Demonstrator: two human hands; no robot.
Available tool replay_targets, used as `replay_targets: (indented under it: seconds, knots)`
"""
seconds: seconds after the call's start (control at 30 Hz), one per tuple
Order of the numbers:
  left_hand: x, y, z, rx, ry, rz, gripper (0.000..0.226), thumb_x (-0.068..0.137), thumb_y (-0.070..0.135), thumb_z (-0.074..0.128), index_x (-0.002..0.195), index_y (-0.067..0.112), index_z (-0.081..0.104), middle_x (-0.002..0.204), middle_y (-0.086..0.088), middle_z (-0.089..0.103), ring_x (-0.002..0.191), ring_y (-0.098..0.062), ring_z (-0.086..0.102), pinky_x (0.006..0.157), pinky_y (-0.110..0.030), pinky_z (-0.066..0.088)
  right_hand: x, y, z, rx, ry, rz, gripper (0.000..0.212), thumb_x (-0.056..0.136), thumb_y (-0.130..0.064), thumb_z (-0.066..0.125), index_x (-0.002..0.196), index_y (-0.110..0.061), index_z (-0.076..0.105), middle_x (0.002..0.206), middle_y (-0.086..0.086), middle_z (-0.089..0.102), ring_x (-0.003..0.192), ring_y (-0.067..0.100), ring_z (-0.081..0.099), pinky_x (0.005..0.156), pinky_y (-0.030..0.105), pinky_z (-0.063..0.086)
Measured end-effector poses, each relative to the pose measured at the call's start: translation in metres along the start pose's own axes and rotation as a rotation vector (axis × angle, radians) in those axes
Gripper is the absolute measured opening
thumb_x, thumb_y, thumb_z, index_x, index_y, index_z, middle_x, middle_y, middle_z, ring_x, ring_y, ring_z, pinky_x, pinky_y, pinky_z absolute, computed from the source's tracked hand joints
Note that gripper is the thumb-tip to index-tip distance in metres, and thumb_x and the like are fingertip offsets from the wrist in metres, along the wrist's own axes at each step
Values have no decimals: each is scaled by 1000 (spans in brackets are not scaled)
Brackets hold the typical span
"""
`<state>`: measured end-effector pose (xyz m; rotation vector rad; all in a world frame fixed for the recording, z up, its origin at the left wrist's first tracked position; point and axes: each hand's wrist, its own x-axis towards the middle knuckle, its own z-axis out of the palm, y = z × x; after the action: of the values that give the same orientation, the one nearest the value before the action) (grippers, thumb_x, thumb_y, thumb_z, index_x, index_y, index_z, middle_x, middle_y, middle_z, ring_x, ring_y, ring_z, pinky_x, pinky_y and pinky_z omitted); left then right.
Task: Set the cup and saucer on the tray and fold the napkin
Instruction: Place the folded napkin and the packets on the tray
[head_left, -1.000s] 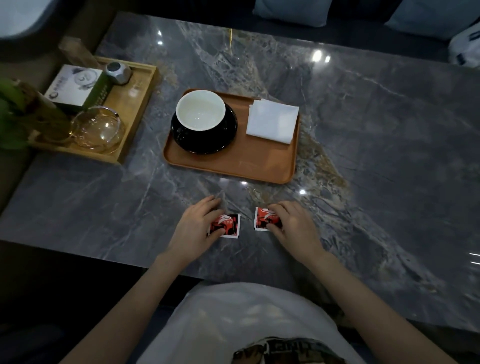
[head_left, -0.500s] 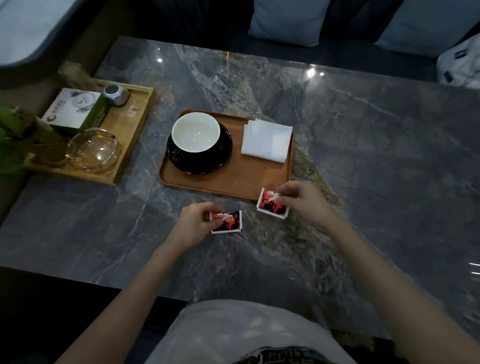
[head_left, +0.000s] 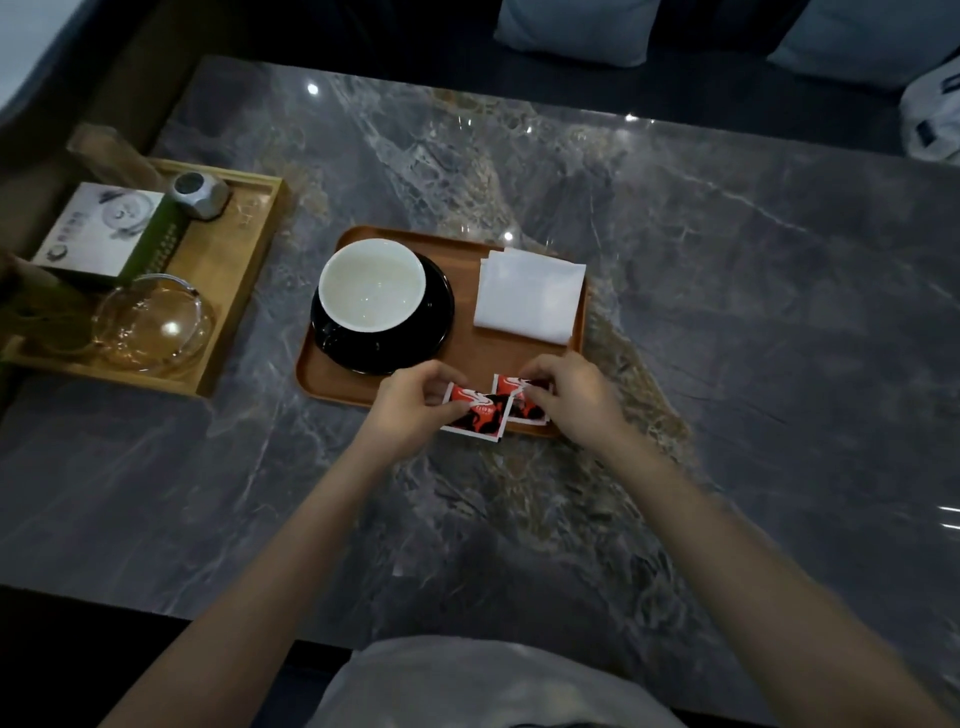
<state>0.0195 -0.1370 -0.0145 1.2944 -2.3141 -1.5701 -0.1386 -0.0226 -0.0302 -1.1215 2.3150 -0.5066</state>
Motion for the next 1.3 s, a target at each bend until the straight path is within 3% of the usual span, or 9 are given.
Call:
replay_targets:
  seconds: [0.2, 0.4, 0.5, 0.63, 0.87, 1.0, 1.17, 1.3]
  knots:
    - [18, 8, 10, 23, -44, 18, 17, 74, 10, 74, 85, 17, 64, 78, -6, 64, 71, -13, 57, 61, -10, 45, -5, 6, 7, -93, 70, -145, 17, 83, -12, 61, 98, -11, 69, 104, 8, 64, 101, 26, 55, 86, 36, 43]
    - [31, 17, 19, -39, -91, -13, 14, 76, 10, 73, 87, 15, 66, 77, -7, 67, 74, -15, 64, 64, -19, 50, -7, 8, 6, 8, 86, -125, 28, 81, -4, 59, 107, -10, 67, 105, 10, 68, 100, 27, 58, 87, 36, 45]
    - [36, 20, 26, -47, -113, -17, 14, 76, 8, 73, 89, 12, 68, 72, -2, 65, 72, -14, 62, 64, -20, 47, -9, 8, 0, 103, 94, -77, 34, 83, 0, 52, 114, -10, 64, 112, 10, 68, 105, 24, 58, 90, 27, 41]
    - [42, 23, 32, 61, -108, 26, 19, 74, 12, 74, 92, 8, 71, 79, -5, 67, 74, -12, 61, 68, -19, 44, -9, 7, -7, 166, 67, -41, 40, 81, 4, 45, 113, -10, 64, 112, 9, 68, 106, 23, 58, 92, 26, 41]
    - [45, 21, 34, 278, -93, 44, 24, 74, 18, 74, 93, 4, 71, 92, -11, 72, 87, -22, 65, 77, -27, 47, -9, 9, -7, 81, -20, -89, 26, 82, -12, 60, 107, -14, 67, 107, 3, 68, 100, 19, 56, 80, 22, 37]
    - [42, 19, 36, 310, -90, 76, 25, 76, 19, 73, 98, 8, 71, 95, -10, 71, 83, -17, 63, 73, -21, 43, -9, 9, -6, 48, -23, -93, 23, 83, -14, 62, 105, -16, 67, 106, 3, 67, 100, 18, 55, 82, 26, 40]
    - [44, 16, 39, 444, -61, 122, 27, 78, 27, 70, 100, 12, 70, 98, -12, 62, 88, -26, 62, 76, -33, 46, -13, 9, -3, -12, 23, -116, 26, 83, -15, 64, 109, -12, 66, 107, 6, 64, 104, 21, 54, 87, 31, 42]
    - [47, 15, 39, 489, -71, 121, 27, 78, 29, 70, 100, 13, 69, 99, -10, 59, 90, -25, 58, 71, -29, 39, -13, 6, -3, -68, 14, -118, 28, 84, -16, 63, 111, -11, 65, 107, 8, 62, 105, 24, 52, 86, 34, 43]
